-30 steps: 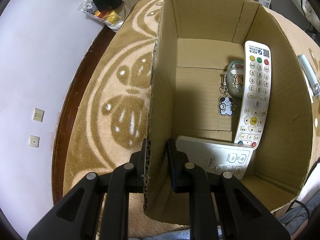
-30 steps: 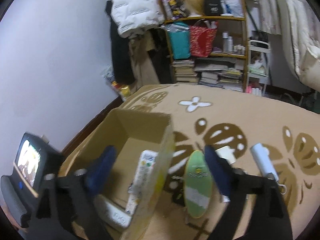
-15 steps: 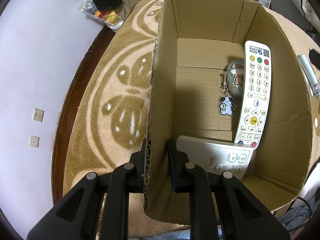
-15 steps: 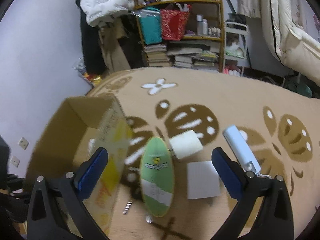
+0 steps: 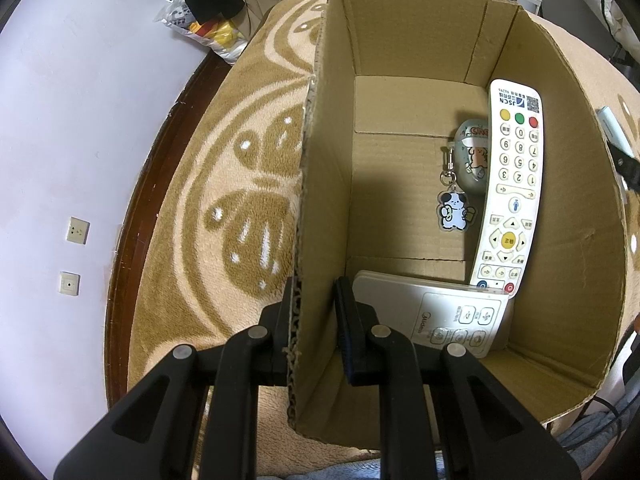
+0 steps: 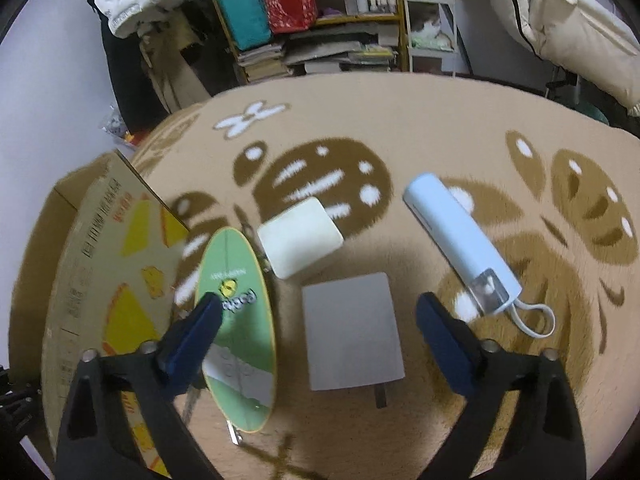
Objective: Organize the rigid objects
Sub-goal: 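Grasp the white charger with the right gripper, then carry the white charger into the box and open the right gripper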
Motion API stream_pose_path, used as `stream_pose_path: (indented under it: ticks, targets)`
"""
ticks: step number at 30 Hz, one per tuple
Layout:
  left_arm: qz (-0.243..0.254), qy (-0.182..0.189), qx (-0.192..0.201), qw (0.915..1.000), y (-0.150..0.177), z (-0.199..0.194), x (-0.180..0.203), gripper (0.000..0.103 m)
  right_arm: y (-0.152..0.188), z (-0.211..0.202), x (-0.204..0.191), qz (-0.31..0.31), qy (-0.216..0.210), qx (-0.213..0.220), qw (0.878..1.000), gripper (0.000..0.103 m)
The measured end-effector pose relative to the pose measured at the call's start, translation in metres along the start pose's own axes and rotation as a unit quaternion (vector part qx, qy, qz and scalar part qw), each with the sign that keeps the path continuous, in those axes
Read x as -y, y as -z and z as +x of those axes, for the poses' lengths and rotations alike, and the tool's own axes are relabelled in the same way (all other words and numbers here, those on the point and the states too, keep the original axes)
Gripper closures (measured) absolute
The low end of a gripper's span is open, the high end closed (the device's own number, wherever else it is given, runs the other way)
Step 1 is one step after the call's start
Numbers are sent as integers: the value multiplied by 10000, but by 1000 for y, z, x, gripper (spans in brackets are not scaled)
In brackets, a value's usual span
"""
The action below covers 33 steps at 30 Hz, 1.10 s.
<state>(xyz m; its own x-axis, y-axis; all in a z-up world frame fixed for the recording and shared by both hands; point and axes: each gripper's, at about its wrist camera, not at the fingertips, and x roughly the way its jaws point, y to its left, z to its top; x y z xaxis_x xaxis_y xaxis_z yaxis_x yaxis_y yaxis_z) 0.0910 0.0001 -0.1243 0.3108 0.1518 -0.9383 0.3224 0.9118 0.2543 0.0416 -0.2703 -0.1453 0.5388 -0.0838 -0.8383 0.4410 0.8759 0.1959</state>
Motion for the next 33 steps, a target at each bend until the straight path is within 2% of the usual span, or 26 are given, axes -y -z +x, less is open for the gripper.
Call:
stream_pose_path:
  ticks: [4, 8, 9, 12, 18, 24, 33]
  targets:
    - [6, -4, 3, 10000, 0, 0, 0, 85, 8, 12, 1, -5, 243, -289, 9993, 10]
    - [7, -6, -2, 10000, 0, 0, 0, 85, 13, 21, 7, 108, 220, -533, 9983, 27]
    - [10, -8, 0, 10000, 0, 0, 0, 85, 13, 22, 7, 108, 246, -536, 9982, 28]
    - [13, -12, 2, 10000, 0, 0, 0, 85, 13, 21, 11, 181, 341, -496, 9980, 44]
    - [10, -9, 0, 10000, 0, 0, 0, 85, 15, 15, 14, 258, 302, -392, 9984, 46]
    - [12, -11, 0, 10000, 0, 0, 0, 85, 10, -5, 1, 142, 143, -50, 9998, 48]
    - [10, -9, -3, 10000, 0, 0, 0, 85, 0, -47, -26, 63, -571, 577, 9967, 48]
